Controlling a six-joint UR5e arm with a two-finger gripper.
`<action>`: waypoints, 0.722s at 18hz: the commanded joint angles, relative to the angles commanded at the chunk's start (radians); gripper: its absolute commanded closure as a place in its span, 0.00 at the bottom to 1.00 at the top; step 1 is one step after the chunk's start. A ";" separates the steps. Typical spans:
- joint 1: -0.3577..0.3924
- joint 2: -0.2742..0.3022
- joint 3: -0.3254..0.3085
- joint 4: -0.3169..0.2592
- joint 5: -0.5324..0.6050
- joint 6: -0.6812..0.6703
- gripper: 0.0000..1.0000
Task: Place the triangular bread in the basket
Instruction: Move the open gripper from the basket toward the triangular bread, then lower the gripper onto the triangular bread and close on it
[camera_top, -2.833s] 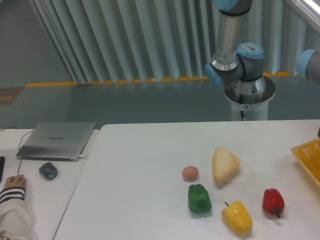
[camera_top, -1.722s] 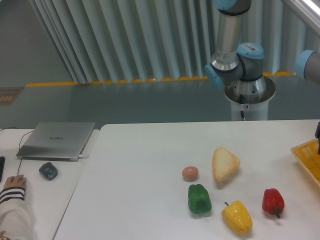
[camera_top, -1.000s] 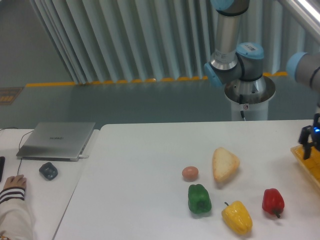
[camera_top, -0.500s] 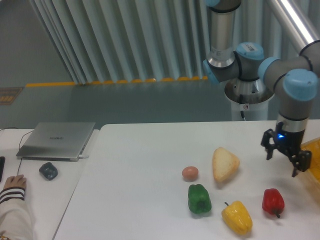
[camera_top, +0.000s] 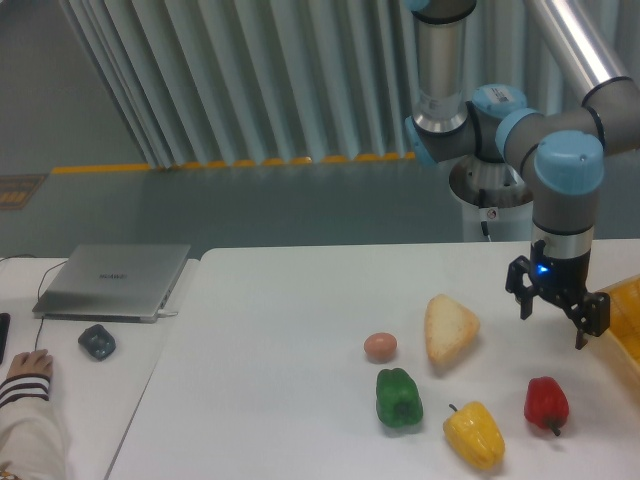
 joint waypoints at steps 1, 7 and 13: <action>-0.032 -0.003 -0.009 0.005 0.026 -0.003 0.00; -0.112 -0.034 -0.034 0.005 0.074 -0.109 0.00; -0.118 -0.107 -0.052 -0.001 0.085 -0.123 0.00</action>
